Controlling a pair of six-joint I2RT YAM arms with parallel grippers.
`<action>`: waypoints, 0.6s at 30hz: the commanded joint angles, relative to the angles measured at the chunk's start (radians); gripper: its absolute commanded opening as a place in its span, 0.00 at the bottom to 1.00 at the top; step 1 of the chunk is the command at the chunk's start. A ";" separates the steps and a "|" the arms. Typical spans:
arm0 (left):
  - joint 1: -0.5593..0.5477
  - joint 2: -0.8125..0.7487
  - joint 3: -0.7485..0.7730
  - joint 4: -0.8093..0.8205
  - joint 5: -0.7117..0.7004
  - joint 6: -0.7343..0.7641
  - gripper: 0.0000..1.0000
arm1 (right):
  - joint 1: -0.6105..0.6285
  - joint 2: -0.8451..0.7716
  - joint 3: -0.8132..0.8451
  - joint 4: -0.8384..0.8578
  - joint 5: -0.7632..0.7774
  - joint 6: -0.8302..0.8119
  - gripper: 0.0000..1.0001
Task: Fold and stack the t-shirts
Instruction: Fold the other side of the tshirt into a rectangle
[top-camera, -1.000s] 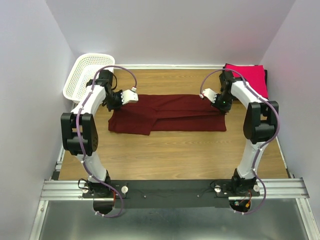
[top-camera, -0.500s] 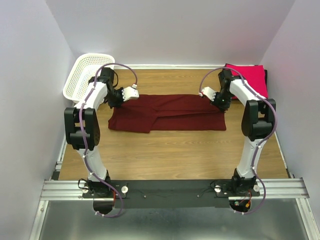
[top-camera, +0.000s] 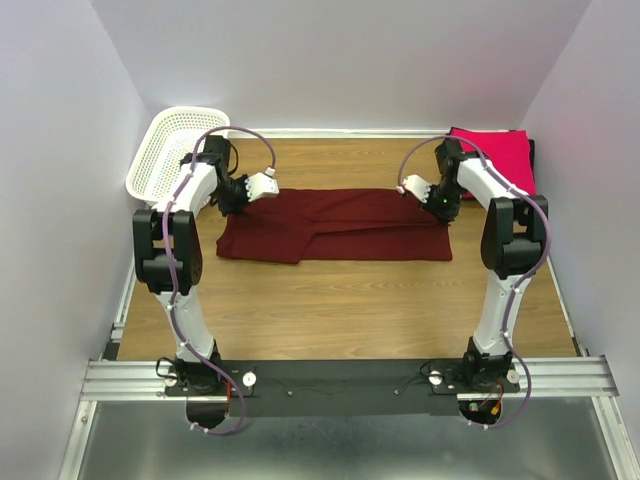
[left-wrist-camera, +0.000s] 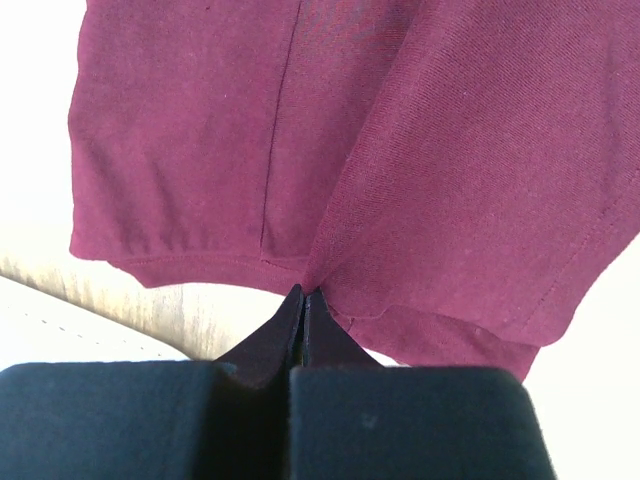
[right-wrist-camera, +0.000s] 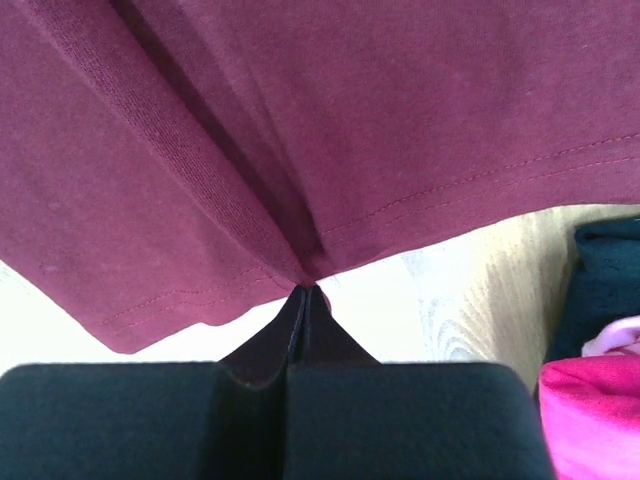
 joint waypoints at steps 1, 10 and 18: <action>0.005 0.011 -0.008 0.019 0.011 -0.008 0.00 | -0.012 0.039 0.041 -0.009 0.015 -0.008 0.01; 0.005 0.034 -0.014 0.042 -0.001 -0.020 0.00 | -0.012 0.063 0.049 -0.009 0.017 0.000 0.01; 0.031 -0.007 0.030 0.010 0.080 -0.106 0.34 | -0.025 0.036 0.124 -0.020 -0.009 0.114 0.58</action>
